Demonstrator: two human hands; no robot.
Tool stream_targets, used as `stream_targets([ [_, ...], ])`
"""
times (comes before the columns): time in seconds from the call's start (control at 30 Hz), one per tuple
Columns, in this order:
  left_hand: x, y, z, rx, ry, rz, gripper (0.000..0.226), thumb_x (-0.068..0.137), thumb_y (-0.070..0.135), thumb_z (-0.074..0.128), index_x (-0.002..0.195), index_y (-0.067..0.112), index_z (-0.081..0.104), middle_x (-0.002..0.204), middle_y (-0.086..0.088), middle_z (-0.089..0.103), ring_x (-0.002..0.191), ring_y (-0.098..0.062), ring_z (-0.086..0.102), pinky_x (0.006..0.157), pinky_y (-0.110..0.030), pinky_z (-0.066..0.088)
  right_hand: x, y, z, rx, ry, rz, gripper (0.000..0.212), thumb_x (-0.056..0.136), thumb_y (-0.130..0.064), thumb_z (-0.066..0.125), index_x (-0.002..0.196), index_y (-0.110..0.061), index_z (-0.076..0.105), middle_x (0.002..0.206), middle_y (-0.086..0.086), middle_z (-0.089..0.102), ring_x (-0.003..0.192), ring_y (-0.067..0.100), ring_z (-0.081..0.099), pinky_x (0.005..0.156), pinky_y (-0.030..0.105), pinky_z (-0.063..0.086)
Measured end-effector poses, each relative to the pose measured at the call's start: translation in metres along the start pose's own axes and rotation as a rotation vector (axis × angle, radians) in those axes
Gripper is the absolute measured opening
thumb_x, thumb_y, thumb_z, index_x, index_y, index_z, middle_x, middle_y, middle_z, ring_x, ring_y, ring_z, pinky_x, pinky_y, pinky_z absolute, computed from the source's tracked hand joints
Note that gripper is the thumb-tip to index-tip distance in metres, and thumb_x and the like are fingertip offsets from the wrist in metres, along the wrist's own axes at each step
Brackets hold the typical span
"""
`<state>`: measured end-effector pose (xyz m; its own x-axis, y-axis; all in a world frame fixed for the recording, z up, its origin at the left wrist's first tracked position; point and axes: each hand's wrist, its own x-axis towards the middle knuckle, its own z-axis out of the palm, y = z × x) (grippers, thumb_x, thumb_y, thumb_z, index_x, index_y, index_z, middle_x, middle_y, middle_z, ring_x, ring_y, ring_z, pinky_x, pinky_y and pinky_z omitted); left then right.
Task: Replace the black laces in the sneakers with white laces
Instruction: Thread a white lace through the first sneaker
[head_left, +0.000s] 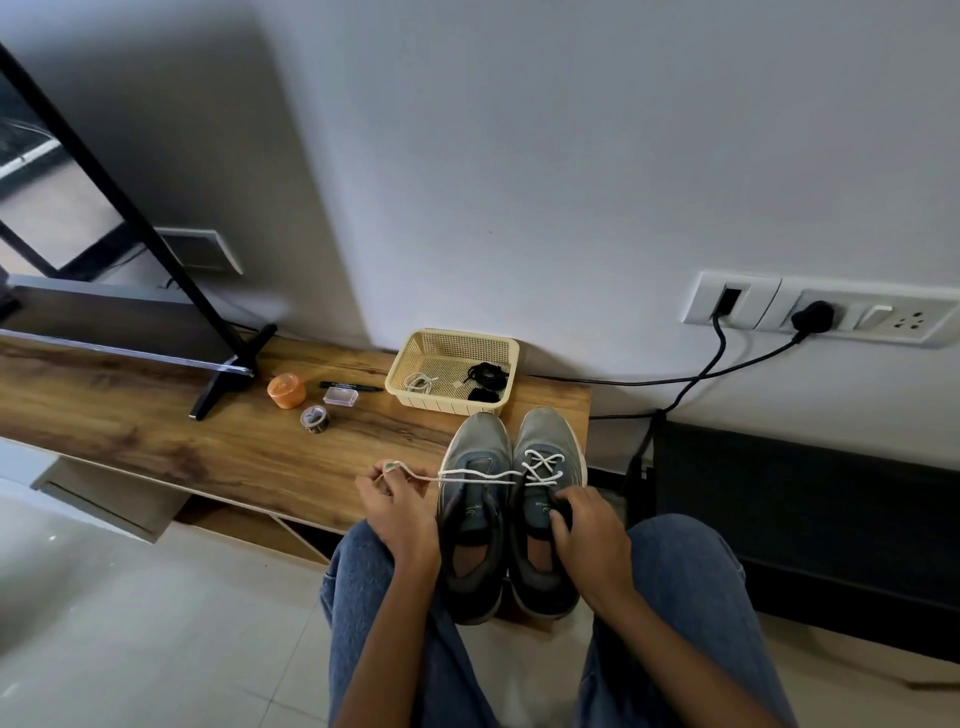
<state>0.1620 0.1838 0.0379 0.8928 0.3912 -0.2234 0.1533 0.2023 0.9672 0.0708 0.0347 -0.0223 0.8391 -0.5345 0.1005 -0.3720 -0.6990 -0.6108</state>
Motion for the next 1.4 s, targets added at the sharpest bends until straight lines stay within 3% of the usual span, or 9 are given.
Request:
stream_targets([
  [0.13, -0.002, -0.007, -0.005, 0.269, -0.111, 0.030, 0.017, 0.100, 0.021, 0.043, 0.093, 0.012, 0.056, 0.067, 0.003, 0.060, 0.062, -0.015, 0.058, 0.064, -0.030, 0.045, 0.000, 0.000, 0.001, 0.002, 0.000, 0.007, 0.015, 0.086, -0.015, 0.063, 0.101, -0.011, 0.062, 0.100, 0.003, 0.061, 0.094, 0.021, 0.057, 0.070, 0.032, 0.046],
  [0.4, 0.010, -0.020, 0.021, 1.252, -0.528, 0.483, 0.027, 0.099, 0.028, 0.046, 0.123, 0.033, 0.057, 0.132, 0.005, 0.055, 0.131, -0.018, 0.036, 0.106, -0.041, 0.020, 0.003, 0.003, 0.001, 0.031, -0.024, 0.014, 0.016, 0.087, -0.019, 0.062, 0.102, -0.013, 0.062, 0.102, 0.000, 0.060, 0.097, 0.019, 0.056, 0.073, 0.032, 0.047],
  [0.57, 0.025, -0.027, 0.027, 1.570, -0.678, 0.479, 0.030, 0.100, 0.041, 0.041, 0.116, 0.028, 0.063, 0.148, 0.007, 0.038, 0.141, -0.020, 0.018, 0.114, -0.050, 0.005, 0.004, 0.006, 0.001, 0.051, -0.035, 0.012, 0.013, 0.087, -0.019, 0.063, 0.099, -0.014, 0.062, 0.099, -0.001, 0.059, 0.094, 0.017, 0.056, 0.070, 0.028, 0.044],
  [0.7, 0.026, -0.003, 0.027, 1.394, -0.542, 0.421, 0.041, 0.100, 0.046, 0.033, 0.093, 0.024, 0.067, 0.115, 0.004, 0.061, 0.128, -0.018, 0.039, 0.111, -0.050, 0.008, 0.004, 0.008, 0.001, 0.075, -0.020, 0.022, 0.013, 0.086, -0.019, 0.064, 0.099, -0.015, 0.062, 0.098, -0.002, 0.059, 0.091, 0.016, 0.056, 0.070, 0.027, 0.044],
  [0.87, 0.033, 0.041, 0.024, 0.952, -0.395, 0.357, 0.044, 0.099, 0.047, 0.038, 0.069, 0.022, 0.057, 0.064, 0.007, 0.054, 0.072, -0.012, 0.051, 0.106, -0.051, 0.029, 0.004, 0.009, 0.004, 0.079, -0.014, 0.022, 0.014, 0.085, -0.019, 0.065, 0.099, -0.015, 0.063, 0.096, -0.002, 0.060, 0.091, 0.016, 0.058, 0.073, 0.029, 0.048],
  [1.07, 0.020, 0.081, 0.031, 0.277, -0.552, 0.214, 0.035, 0.101, 0.026, 0.045, 0.072, 0.012, 0.059, 0.097, -0.004, 0.074, 0.097, -0.012, 0.068, 0.080, -0.014, 0.045, 0.004, 0.008, 0.004, 0.072, -0.016, 0.023, 0.014, 0.085, -0.021, 0.066, 0.098, -0.016, 0.062, 0.096, -0.003, 0.060, 0.090, 0.014, 0.057, 0.071, 0.029, 0.049],
  [1.17, 0.002, 0.078, 0.040, 0.061, -0.625, 0.094, 0.028, 0.100, 0.020, 0.047, 0.078, 0.010, 0.061, 0.085, -0.003, 0.074, 0.082, -0.014, 0.070, 0.076, -0.018, 0.052, 0.004, 0.007, 0.003, 0.071, -0.020, 0.026, 0.013, 0.086, -0.022, 0.065, 0.097, -0.017, 0.062, 0.095, -0.004, 0.060, 0.089, 0.014, 0.057, 0.070, 0.025, 0.046],
  [1.27, -0.016, 0.062, 0.048, 0.052, -0.660, 0.028, 0.023, 0.099, 0.019, 0.049, 0.081, 0.008, 0.059, 0.070, 0.000, 0.066, 0.059, -0.009, 0.059, 0.063, -0.022, 0.052, 0.005, 0.006, 0.001, 0.096, -0.028, 0.067, 0.014, 0.086, -0.021, 0.064, 0.100, -0.015, 0.063, 0.098, -0.004, 0.061, 0.090, 0.012, 0.057, 0.069, 0.021, 0.040],
  [1.4, -0.028, 0.033, 0.056, 0.312, -0.713, 0.075, 0.014, 0.095, 0.018, 0.058, 0.089, 0.007, 0.064, 0.076, -0.001, 0.069, 0.054, -0.006, 0.056, 0.050, -0.013, 0.044, 0.009, 0.008, -0.003, 0.172, -0.053, 0.182, 0.023, 0.085, -0.019, 0.062, 0.107, -0.013, 0.064, 0.104, -0.002, 0.061, 0.094, 0.012, 0.056, 0.072, 0.022, 0.039],
])
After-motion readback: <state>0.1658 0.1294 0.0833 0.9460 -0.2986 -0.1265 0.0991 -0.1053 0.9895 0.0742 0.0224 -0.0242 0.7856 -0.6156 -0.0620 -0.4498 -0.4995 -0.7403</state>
